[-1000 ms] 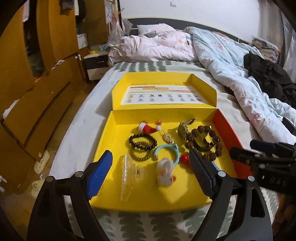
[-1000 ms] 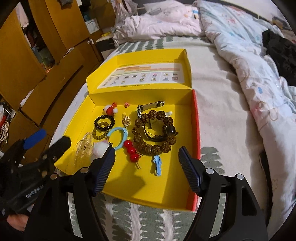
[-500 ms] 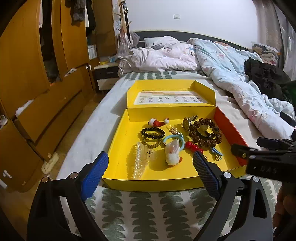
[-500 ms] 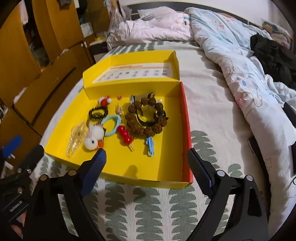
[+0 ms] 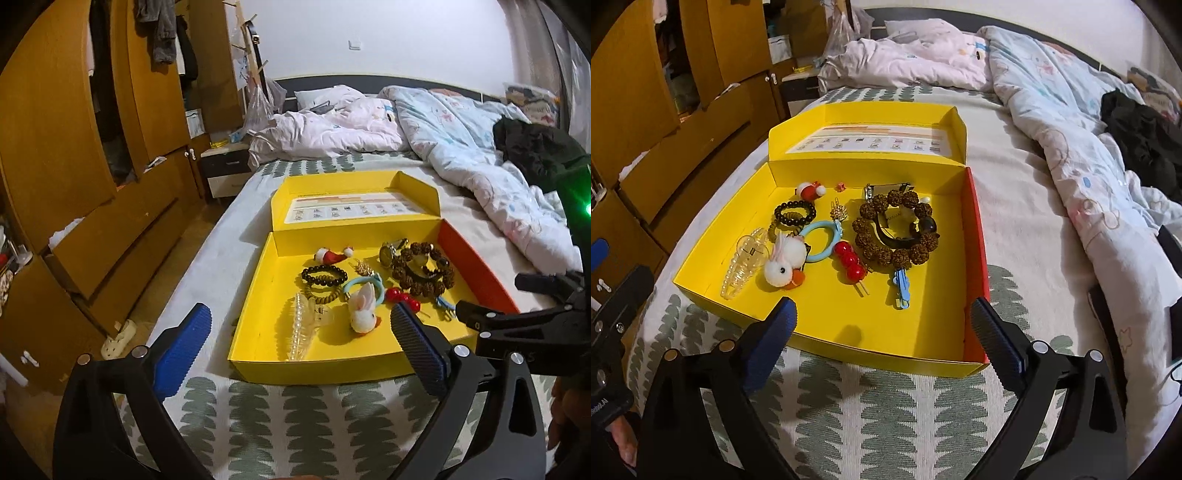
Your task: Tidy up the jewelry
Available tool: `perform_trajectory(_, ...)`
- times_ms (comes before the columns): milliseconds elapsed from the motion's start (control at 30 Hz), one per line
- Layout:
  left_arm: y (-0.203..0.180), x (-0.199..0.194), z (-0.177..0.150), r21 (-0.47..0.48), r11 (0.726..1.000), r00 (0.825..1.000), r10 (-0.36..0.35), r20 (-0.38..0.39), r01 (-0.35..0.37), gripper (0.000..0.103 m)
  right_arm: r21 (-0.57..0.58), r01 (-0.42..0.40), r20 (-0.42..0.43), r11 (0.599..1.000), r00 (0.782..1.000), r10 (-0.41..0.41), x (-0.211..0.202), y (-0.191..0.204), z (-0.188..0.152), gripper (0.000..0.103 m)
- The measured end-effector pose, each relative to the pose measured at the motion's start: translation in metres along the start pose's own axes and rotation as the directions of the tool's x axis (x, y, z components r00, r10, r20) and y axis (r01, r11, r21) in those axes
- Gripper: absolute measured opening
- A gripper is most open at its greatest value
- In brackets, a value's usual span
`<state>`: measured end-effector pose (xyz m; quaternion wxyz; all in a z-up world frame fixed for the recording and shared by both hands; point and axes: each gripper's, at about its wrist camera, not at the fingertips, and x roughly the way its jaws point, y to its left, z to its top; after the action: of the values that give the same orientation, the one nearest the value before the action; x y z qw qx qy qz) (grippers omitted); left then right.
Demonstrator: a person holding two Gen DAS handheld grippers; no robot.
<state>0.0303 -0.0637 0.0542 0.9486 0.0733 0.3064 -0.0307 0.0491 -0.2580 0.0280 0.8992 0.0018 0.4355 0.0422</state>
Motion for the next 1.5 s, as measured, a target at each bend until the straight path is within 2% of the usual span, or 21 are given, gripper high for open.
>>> perform_trajectory(300,0.006,0.005,-0.003,-0.033,0.999,0.999,-0.017,-0.048,0.015,0.096,-0.023,-0.001,0.009,1.0,1.0,0.001,-0.001,0.001,-0.006,0.095)
perform_trajectory(500,0.006,0.003,-0.005,-0.032,0.999,0.999,-0.016,-0.039,0.015,0.097,-0.042,-0.017,0.009,0.999,1.0,0.017,-0.002,0.003,-0.009,0.096)
perform_trajectory(1500,0.006,0.001,-0.006,-0.018,1.0,1.0,0.008,-0.024,-0.009,0.097,-0.062,0.005,0.004,0.998,1.0,-0.005,0.002,-0.001,-0.014,0.096)
